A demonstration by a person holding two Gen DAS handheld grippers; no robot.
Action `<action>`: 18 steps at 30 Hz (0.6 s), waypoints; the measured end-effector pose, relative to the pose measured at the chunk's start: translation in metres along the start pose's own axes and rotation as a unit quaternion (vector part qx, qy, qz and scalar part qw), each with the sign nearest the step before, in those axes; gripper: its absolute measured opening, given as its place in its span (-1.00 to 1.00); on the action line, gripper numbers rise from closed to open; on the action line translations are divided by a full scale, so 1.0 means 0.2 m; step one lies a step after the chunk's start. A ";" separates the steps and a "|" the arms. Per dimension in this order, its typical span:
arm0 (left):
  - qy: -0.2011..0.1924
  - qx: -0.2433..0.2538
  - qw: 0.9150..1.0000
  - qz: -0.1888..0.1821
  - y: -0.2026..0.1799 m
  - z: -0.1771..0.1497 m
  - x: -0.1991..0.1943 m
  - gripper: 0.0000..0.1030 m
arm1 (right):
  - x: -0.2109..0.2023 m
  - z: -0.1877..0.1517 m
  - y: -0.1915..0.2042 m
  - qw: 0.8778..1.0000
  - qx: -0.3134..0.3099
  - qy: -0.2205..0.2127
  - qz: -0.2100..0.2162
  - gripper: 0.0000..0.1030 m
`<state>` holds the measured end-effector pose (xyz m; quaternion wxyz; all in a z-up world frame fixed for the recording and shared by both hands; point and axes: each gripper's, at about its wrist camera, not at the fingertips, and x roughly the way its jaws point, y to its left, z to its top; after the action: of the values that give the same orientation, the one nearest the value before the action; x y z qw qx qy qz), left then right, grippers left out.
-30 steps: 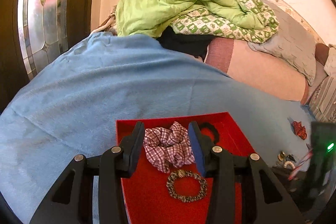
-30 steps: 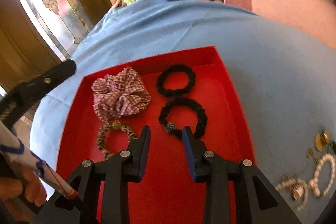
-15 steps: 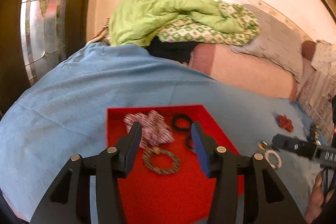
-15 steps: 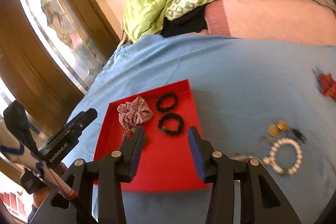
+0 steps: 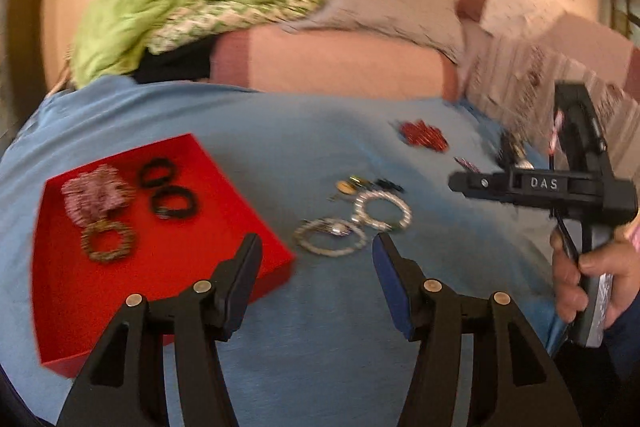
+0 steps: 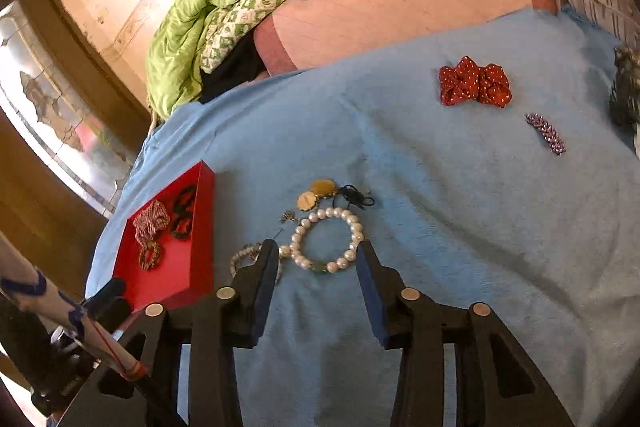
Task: Organize jewelry
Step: 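Move both open tools back to the remaining jewelry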
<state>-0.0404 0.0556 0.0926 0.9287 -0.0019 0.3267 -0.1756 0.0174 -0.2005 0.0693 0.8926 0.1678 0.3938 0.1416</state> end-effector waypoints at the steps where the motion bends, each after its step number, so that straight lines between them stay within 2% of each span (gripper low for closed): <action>1: 0.004 0.003 1.000 -0.002 -0.02 0.00 0.03 0.09 | 0.01 0.00 0.00 1.000 -0.006 0.002 -0.003 -0.16; 2: 0.007 0.004 1.000 -0.004 -0.03 0.01 0.05 0.09 | 0.02 0.00 0.00 1.000 -0.009 0.006 -0.004 -0.17; 4: 0.013 0.008 1.000 -0.005 -0.05 0.01 0.09 0.09 | 0.04 -0.01 -0.04 1.000 -0.007 0.017 -0.007 -0.38; 10: 0.037 0.033 0.999 0.000 -0.08 -0.01 0.19 0.09 | 0.21 0.02 -0.09 0.998 0.017 0.057 0.006 -0.39; 16: 0.041 0.021 0.999 -0.002 -0.04 0.01 0.21 0.09 | 0.44 0.06 -0.09 0.995 -0.003 0.095 -0.037 -0.42; 18: 0.039 0.019 0.999 -0.002 -0.02 0.01 0.21 0.09 | 0.46 0.05 -0.04 0.993 -0.038 0.096 -0.059 -0.45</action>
<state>-0.0104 0.0371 0.0701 0.9146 0.0221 0.3595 -0.1837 0.0858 -0.1751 0.0116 0.8634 0.0954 0.4810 0.1187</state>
